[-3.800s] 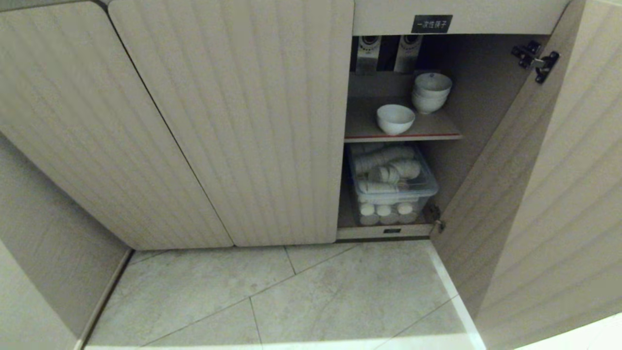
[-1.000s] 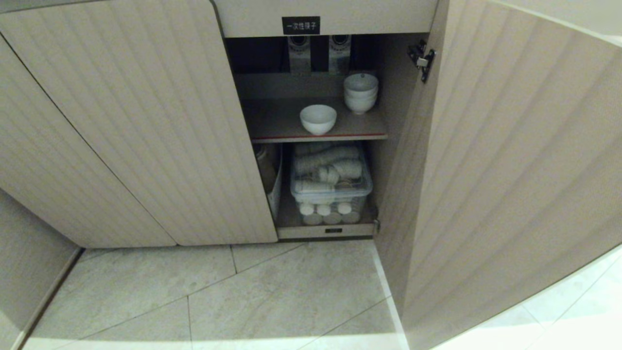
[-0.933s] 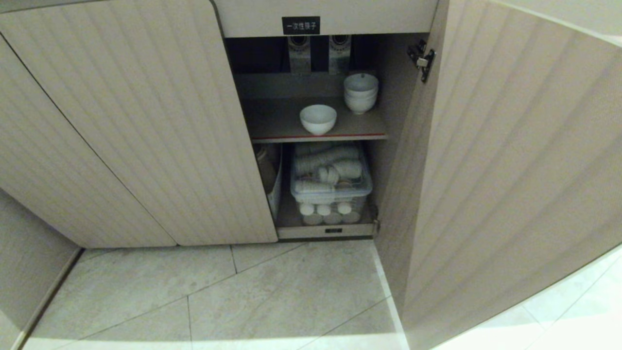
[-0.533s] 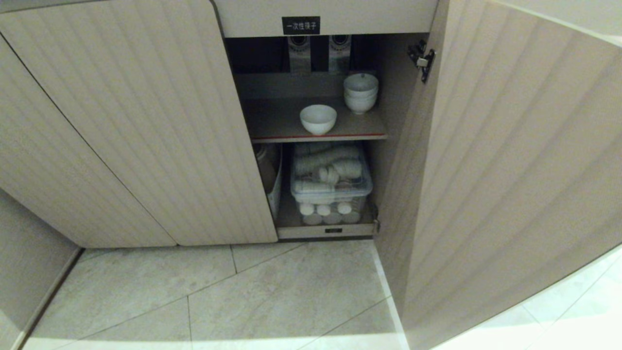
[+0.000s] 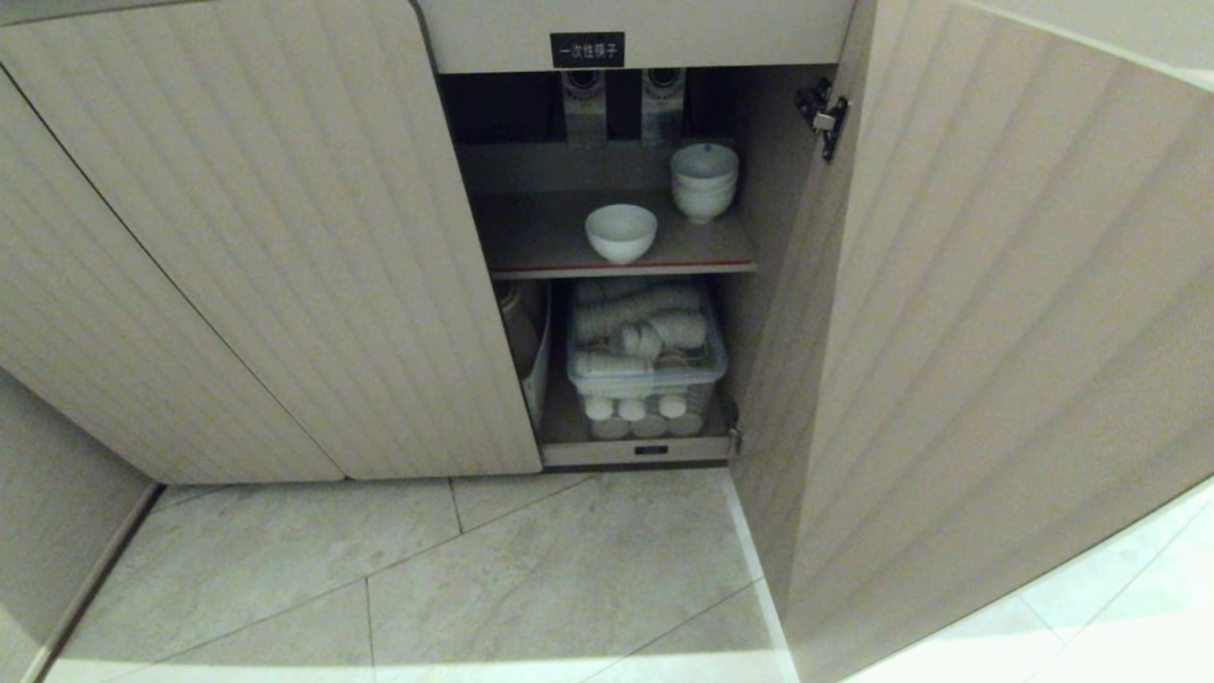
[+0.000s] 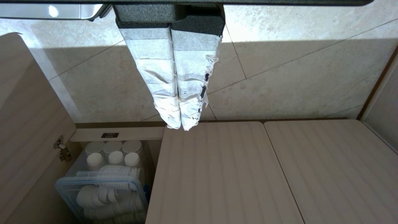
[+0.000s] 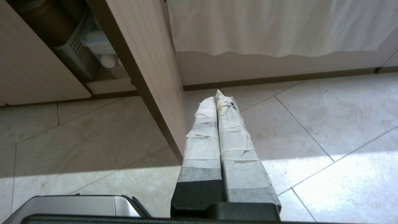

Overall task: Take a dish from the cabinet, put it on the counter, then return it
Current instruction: Close the cabinet door

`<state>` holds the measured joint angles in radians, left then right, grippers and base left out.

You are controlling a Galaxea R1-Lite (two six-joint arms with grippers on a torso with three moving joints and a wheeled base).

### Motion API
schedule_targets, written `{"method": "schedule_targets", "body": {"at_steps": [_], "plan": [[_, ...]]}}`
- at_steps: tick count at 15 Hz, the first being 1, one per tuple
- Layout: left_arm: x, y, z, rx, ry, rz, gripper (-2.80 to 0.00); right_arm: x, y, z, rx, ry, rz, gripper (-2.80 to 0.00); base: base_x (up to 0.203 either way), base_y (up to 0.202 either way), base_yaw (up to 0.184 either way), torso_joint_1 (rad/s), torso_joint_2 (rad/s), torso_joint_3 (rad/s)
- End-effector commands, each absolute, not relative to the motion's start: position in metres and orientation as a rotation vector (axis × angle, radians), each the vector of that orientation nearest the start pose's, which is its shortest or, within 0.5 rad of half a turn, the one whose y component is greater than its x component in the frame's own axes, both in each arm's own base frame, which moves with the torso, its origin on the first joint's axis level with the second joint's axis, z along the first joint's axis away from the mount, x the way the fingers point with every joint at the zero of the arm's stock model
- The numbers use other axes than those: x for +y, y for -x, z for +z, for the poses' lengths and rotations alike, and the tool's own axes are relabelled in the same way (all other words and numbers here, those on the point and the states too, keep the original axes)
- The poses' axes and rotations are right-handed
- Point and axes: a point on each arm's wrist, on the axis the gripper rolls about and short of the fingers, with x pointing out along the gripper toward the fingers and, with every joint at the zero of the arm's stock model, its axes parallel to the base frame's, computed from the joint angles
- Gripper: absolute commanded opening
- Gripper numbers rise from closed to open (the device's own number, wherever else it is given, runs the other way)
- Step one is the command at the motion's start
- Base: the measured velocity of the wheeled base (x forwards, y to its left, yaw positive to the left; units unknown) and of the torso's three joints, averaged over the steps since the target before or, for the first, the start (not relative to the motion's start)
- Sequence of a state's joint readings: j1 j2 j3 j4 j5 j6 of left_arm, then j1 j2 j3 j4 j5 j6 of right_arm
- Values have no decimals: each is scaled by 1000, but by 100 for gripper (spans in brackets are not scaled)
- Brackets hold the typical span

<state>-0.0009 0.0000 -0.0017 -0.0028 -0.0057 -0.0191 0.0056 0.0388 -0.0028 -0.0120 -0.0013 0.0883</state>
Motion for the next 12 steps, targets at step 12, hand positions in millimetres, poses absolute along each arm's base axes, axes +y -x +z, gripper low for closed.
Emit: {"method": "schedule_targets", "body": {"at_steps": [12], "plan": [[0,23,76,-5,20,-7,-280,1,-21,137,217,-166,27,-280,0,0,0,0,0,0]]}}
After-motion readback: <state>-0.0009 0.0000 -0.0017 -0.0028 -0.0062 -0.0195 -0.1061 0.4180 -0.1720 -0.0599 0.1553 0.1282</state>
